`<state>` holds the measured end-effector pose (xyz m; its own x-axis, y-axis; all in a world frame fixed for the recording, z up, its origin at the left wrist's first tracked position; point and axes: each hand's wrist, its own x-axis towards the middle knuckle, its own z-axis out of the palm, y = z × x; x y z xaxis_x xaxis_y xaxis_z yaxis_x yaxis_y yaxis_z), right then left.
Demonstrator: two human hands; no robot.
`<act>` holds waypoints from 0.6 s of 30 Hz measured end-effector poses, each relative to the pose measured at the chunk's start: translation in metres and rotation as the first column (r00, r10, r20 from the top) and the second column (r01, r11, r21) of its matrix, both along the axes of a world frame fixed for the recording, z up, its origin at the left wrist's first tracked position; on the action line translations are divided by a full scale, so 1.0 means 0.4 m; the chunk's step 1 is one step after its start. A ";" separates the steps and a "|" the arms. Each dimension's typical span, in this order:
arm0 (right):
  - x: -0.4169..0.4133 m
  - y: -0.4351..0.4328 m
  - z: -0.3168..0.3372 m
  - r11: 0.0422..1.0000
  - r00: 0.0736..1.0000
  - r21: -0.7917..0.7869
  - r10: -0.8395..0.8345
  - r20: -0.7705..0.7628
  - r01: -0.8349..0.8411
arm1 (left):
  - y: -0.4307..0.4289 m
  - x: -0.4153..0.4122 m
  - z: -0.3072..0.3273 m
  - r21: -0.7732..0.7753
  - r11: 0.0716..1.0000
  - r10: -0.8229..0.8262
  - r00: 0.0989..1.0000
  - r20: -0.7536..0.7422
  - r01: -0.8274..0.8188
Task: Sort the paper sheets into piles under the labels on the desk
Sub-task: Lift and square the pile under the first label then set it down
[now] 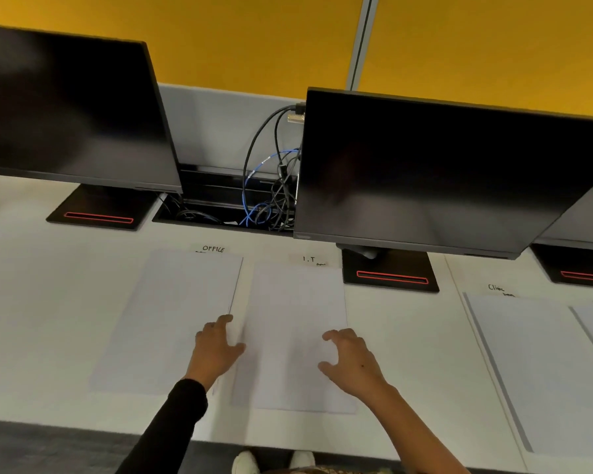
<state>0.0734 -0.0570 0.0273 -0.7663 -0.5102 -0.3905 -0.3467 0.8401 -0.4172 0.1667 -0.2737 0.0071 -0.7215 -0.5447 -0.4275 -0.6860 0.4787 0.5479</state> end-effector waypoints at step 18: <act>0.076 -0.430 -0.016 0.977 0.989 -0.196 -0.061 0.137 0.087 | -0.425 0.054 -0.034 -0.309 0.948 0.063 0.913 0.403 0.071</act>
<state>0.1038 -0.2292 0.0210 -0.7545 -0.5320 -0.3842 -0.2189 0.7560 -0.6169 0.1883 -0.4435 -0.0065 -0.5253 -0.6950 -0.4909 -0.8126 0.5809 0.0471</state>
